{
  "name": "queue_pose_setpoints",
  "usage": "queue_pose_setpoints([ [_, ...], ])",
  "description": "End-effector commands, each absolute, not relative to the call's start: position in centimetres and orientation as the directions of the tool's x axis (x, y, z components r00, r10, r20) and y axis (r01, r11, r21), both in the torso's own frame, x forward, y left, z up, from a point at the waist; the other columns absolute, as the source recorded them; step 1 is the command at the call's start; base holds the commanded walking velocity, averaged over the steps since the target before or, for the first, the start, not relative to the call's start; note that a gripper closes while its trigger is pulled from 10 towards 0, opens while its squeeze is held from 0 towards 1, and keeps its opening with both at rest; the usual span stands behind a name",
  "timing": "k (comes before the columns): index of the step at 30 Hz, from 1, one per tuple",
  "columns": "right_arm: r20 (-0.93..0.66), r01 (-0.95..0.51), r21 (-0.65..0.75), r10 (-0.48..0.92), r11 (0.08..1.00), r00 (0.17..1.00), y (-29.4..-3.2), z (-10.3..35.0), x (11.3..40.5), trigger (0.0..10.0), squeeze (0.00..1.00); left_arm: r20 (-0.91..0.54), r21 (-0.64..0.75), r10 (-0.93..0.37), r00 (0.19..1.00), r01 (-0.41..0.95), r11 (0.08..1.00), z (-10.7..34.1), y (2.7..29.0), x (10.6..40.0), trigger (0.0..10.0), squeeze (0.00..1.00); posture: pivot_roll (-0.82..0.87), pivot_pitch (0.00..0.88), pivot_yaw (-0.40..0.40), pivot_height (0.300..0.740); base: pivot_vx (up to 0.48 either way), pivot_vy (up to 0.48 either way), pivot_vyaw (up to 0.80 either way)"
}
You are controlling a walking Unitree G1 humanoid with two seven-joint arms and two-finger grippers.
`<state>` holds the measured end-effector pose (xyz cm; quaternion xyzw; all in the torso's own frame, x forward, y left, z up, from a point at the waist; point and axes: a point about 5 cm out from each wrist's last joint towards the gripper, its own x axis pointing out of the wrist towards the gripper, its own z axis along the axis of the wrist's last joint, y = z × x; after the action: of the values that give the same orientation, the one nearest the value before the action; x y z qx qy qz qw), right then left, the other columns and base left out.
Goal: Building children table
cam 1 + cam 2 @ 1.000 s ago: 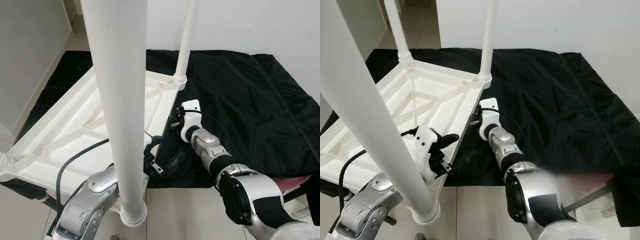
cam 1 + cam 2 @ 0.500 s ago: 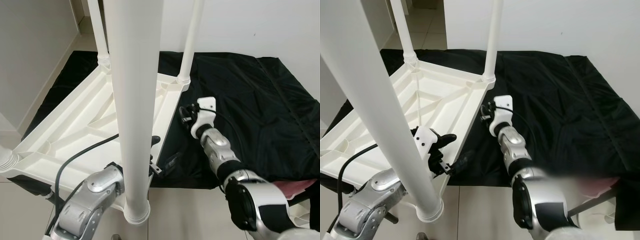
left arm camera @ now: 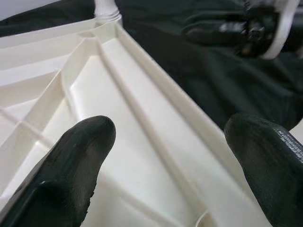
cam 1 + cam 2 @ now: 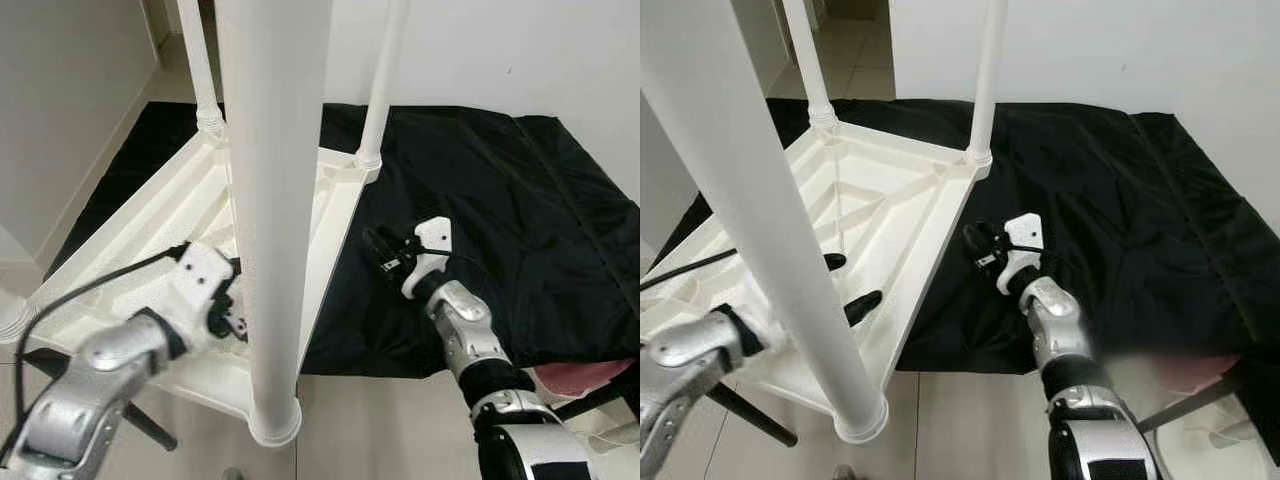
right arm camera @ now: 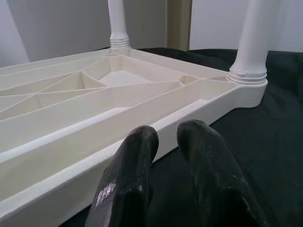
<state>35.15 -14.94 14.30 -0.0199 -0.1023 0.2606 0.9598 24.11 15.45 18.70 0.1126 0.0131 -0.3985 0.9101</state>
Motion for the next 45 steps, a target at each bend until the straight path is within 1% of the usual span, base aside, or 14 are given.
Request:
queue_pose_setpoints([
  [1,0.183,-0.503,-0.082,0.509,0.86,0.841,-15.0,14.2,35.0,10.0,0.0,-0.136,0.176,-0.783,0.607,0.793,0.584,18.4,15.4,23.7,10.0,0.0,0.08,0.066,-0.029,0.74,0.0,0.0,0.0],
  [2,0.184,-0.506,-0.081,0.512,0.859,0.839,-15.1,14.2,34.8,10.0,0.0,-0.168,0.185,-0.784,0.598,0.8,0.571,18.2,15.8,23.5,10.0,0.0,0.08,0.065,-0.029,0.74,0.0,0.0,0.0],
  [4,0.188,-0.522,-0.079,0.527,0.849,0.829,-15.1,14.3,34.2,10.0,0.0,-0.268,0.196,-0.791,0.55,0.835,0.514,17.3,16.8,22.8,10.0,0.0,0.08,0.064,-0.029,0.74,0.0,0.0,0.0],
  [5,0.188,-0.522,-0.079,0.527,0.849,0.829,-15.1,14.3,34.2,10.0,0.0,-0.268,0.196,-0.791,0.55,0.835,0.514,17.3,16.8,22.8,10.0,0.0,0.08,0.064,-0.029,0.74,0.0,0.0,0.0],
  [7,0.181,-0.53,-0.082,0.536,0.844,0.824,-15.2,14.2,33.8,10.0,0.0,-0.331,0.191,-0.79,0.517,0.856,0.48,16.7,17.6,22.2,10.0,0.0,0.08,0.065,-0.03,0.74,0.0,0.0,0.0],
  [8,0.181,-0.53,-0.082,0.536,0.844,0.824,-15.2,14.2,33.8,10.0,0.0,-0.331,0.191,-0.79,0.517,0.856,0.48,16.7,17.6,22.2,10.0,0.0,0.08,0.065,-0.03,0.74,0.0,0.0,0.0],
  [10,0.169,-0.534,-0.091,0.541,0.841,0.824,-15.2,14.1,33.7,10.0,0.0,-0.394,0.189,-0.779,0.489,0.872,0.452,16.0,18.1,21.8,10.0,0.0,0.08,0.064,-0.03,0.74,0.0,0.0,0.0],
  [11,0.169,-0.534,-0.091,0.541,0.841,0.824,-15.2,14.1,33.7,10.0,0.0,-0.394,0.189,-0.779,0.489,0.872,0.452,16.0,18.1,21.8,10.0,0.0,0.08,0.064,-0.03,0.74,0.0,0.0,0.0],
  [12,0.165,-0.53,-0.09,0.538,0.843,0.827,-15.4,14.0,33.6,10.0,0.0,-0.411,0.174,-0.781,0.47,0.881,0.439,15.7,18.3,21.4,10.0,0.0,0.08,0.063,-0.033,0.74,0.0,0.0,0.0],
  [21,0.16,-0.529,-0.088,0.536,0.844,0.829,-15.5,14.2,33.6,10.0,0.0,-0.454,0.192,-0.766,0.455,0.889,0.415,15.3,18.7,20.9,10.0,0.0,0.08,0.064,-0.039,0.74,0.0,0.0,0.0],
  [25,0.15,-0.525,-0.089,0.532,0.846,0.833,-15.7,14.4,33.6,10.0,0.0,-0.486,0.21,-0.737,0.47,0.881,0.424,15.2,19.7,20.9,10.0,0.0,0.08,0.07,-0.045,0.74,0.0,0.0,0.0],
  [34,0.146,-0.525,-0.09,0.532,0.846,0.834,-15.6,14.5,33.7,10.0,0.0,-0.509,0.238,-0.712,0.484,0.874,0.423,15.1,20.2,21.2,10.0,0.0,0.08,0.074,-0.044,0.74,0.0,0.0,0.0],
  [40,0.144,-0.515,-0.089,0.522,0.853,0.84,-15.6,14.5,33.7,10.0,0.0,-0.529,0.25,-0.71,0.464,0.885,0.393,14.3,19.0,21.7,10.0,0.0,0.07,0.077,-0.029,0.74,0.0,0.0,0.0],
  [45,0.145,-0.511,-0.088,0.518,0.855,0.843,-15.7,14.5,33.7,10.0,0.0,-0.539,0.252,-0.708,0.457,0.889,0.383,13.9,18.7,21.9,10.0,0.0,0.07,0.076,-0.024,0.74,0.0,0.0,0.0],
])
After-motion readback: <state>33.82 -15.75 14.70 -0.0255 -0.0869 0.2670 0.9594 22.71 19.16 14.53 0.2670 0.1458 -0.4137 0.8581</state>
